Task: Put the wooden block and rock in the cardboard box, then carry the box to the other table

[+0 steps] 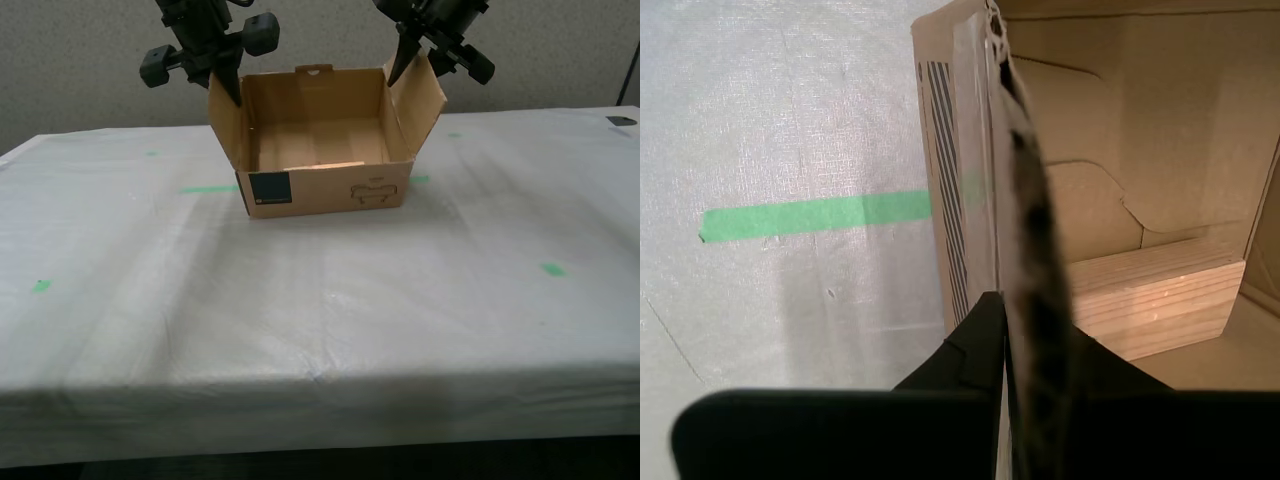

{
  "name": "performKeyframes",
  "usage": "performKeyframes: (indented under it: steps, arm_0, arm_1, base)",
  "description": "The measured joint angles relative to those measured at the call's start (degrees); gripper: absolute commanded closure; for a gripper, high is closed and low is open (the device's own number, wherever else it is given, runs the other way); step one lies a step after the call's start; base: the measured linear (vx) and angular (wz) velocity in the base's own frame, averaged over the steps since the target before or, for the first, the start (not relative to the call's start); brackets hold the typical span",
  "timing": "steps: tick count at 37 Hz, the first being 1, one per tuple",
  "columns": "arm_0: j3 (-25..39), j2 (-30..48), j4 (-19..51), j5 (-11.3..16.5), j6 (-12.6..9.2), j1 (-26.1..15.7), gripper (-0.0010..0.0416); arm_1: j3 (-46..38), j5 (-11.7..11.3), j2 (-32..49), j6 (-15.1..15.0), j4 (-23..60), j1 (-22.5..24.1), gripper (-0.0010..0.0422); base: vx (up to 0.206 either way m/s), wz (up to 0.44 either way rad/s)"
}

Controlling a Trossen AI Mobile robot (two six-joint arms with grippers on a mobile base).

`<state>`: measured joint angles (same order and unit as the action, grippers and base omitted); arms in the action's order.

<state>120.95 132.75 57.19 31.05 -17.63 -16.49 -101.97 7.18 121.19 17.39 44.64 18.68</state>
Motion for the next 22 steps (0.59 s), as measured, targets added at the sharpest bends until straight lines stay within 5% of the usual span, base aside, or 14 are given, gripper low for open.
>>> performKeyframes:
  steps: [11, 22]
  arm_0:
    - [0.0, 0.0, 0.02, -3.56, 1.64, -0.02, 0.0154]
    - [0.02, 0.0, 0.0, -3.8, 3.28, -0.02, 0.0023]
  arm_1:
    - [-0.02, -0.07, 0.0, 0.0, 0.0, -0.02, 0.0269]
    - [-0.02, -0.96, 0.0, -0.02, 0.02, -0.02, 0.0123]
  base:
    - [0.0, 0.0]
    - [0.0, 0.0]
